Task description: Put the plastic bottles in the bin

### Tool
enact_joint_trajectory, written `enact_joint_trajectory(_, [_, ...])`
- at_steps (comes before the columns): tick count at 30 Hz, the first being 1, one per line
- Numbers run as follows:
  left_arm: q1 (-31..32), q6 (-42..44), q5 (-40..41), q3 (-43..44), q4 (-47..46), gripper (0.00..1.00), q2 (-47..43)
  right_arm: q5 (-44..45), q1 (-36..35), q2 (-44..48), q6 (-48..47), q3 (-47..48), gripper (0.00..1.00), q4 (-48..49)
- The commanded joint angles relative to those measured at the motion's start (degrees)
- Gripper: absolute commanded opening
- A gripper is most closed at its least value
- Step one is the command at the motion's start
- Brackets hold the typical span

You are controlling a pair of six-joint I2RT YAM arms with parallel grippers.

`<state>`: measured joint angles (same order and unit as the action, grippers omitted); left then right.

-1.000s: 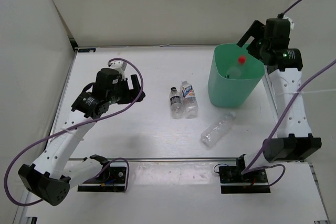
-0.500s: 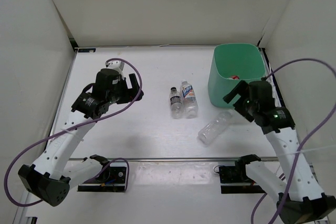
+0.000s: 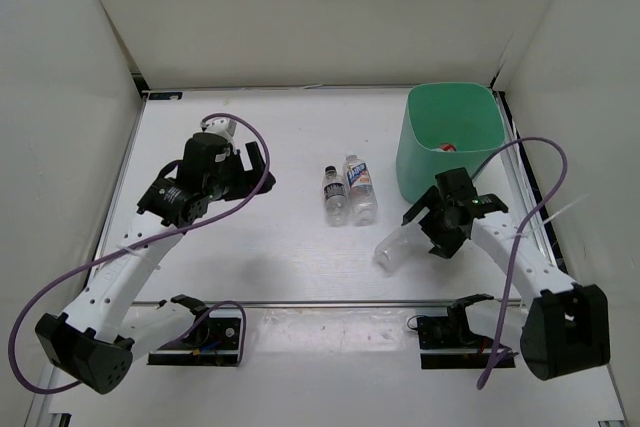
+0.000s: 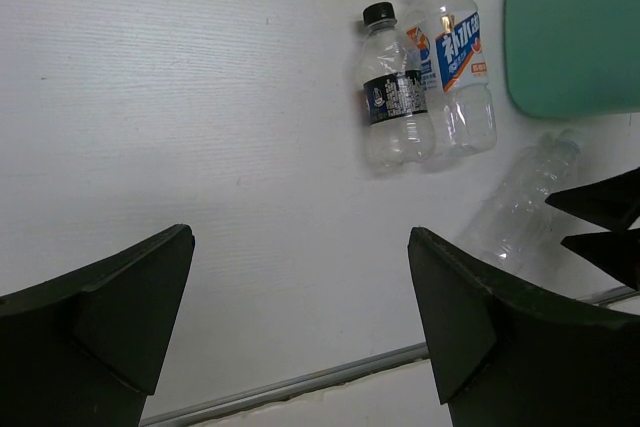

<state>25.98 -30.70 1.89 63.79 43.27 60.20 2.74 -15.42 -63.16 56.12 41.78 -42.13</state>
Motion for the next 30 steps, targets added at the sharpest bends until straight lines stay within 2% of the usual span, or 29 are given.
enact_joint_trajectory(1, [-0.57, -0.50, -1.01, -0.60, 0.50, 1.00, -2.02, -1.94, -0.22, -3.54, 4.34, -2.22, 1.00, 3.98])
enact_joint_trajectory(3, [-0.58, -0.50, -1.01, -0.60, 1.29, 1.00, -2.64, -2.65, -0.22, -4.95, 5.75, -4.15, 1.00, 5.22])
enact_joint_trajectory(5, [-0.58, -0.50, -0.40, -0.60, 2.70, 1.00, -3.25, -3.26, -0.22, -5.48, 6.37, -5.56, 0.92, 6.61])
enact_joint_trajectory(6, [-0.58, -0.50, -0.40, -0.60, 3.48, 1.00, -3.25, -3.27, -0.22, -5.49, 6.37, -6.09, 0.83, 6.62])
enact_joint_trajectory(10, [-0.58, -1.64, 0.13, -1.21, 3.49, 1.00, -4.57, -4.32, -0.22, -2.77, 6.90, -7.59, 0.61, 4.70])
enact_joint_trajectory(12, [-0.58, -1.65, 1.27, -1.74, 3.49, 1.00, -5.27, -4.33, -0.22, 0.38, 6.90, -6.02, 0.50, 0.22])
enact_joint_trajectory(13, [-0.58, -2.17, 1.27, -2.26, 3.49, 1.00, -5.27, -3.63, -0.22, 1.79, 6.90, -4.70, 0.39, -1.97])
enact_joint_trajectory(15, [-0.58, -2.17, 1.27, -3.05, 3.49, 1.00, -6.41, -3.10, -0.22, 6.87, 6.90, 0.81, 0.33, -9.09])
enact_joint_trajectory(18, [-0.58, -2.78, 1.27, -4.63, 2.97, 1.00, -6.94, -1.44, -0.22, 14.25, 6.38, 8.82, 0.33, -15.50])
enact_joint_trajectory(22, [-0.58, -3.40, -0.65, -5.96, 2.18, 1.00, -6.94, 3.66, -0.22, 16.67, 1.65, 24.28, 0.25, -15.53])
enact_joint_trajectory(23, [-0.58, -3.40, -1.44, -6.57, 1.65, 1.00, -6.42, 7.24, -0.22, 13.53, -0.03, 31.97, 0.25, -15.53])
enact_joint_trajectory(25, [-0.58, -3.40, -3.99, -7.09, -0.27, 1.00, -5.02, 11.04, -0.22, 9.04, -7.11, 40.27, 0.25, -15.00])
enact_joint_trajectory(27, [-0.58, -4.01, -4.62, -7.10, -1.42, 1.00, -3.52, 18.30, -0.22, 1.04, -11.71, 51.57, 0.30, -13.69])
enact_joint_trajectory(30, [-0.58, -5.16, -5.23, -5.61, -1.96, 1.00, 0.95, 25.10, -0.22, -9.50, -20.91, 60.50, 0.35, -9.21])
